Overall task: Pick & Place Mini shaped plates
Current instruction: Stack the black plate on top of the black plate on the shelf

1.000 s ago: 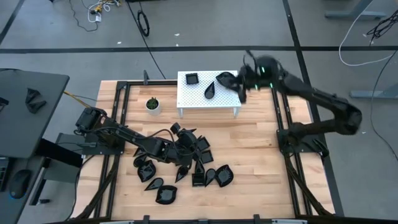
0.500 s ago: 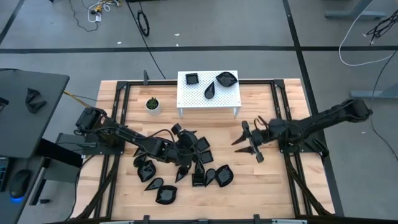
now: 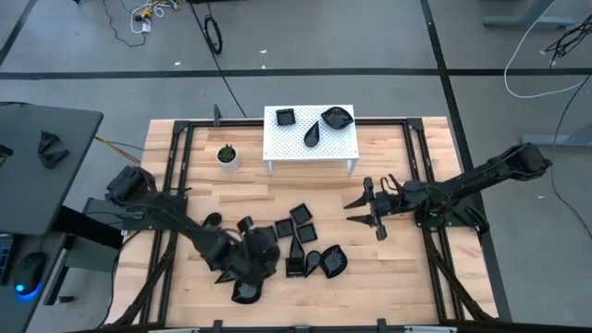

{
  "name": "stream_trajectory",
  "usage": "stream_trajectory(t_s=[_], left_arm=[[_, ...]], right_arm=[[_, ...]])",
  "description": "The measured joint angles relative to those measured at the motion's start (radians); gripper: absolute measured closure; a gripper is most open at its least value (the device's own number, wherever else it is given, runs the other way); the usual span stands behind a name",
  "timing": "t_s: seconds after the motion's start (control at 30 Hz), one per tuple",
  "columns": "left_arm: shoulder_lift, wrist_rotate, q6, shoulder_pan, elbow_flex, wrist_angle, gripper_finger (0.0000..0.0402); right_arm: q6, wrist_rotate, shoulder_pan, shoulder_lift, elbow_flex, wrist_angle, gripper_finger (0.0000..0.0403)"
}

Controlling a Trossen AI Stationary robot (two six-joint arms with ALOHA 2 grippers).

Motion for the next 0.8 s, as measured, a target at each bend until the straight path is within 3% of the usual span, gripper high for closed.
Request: stream_trajectory(t_s=[0.23,0.47,0.8], left_arm=[[0.094,0.066,-0.004,-0.013,0.001,-0.028,0.0220],[0.201,0.045,-0.039,0.012,0.000,-0.041,0.0220],[0.203,0.025,-0.034,0.026,0.000,-0.048,0.0237]], right_arm=[[-0.025,0.000,0.000,0.000,0.000,0.031,0.0252],[-0.002,-0.002,0.000,0.000,0.000,0.030,0.0252],[0.001,-0.003,0.000,0.000,0.000,0.030,0.0252]])
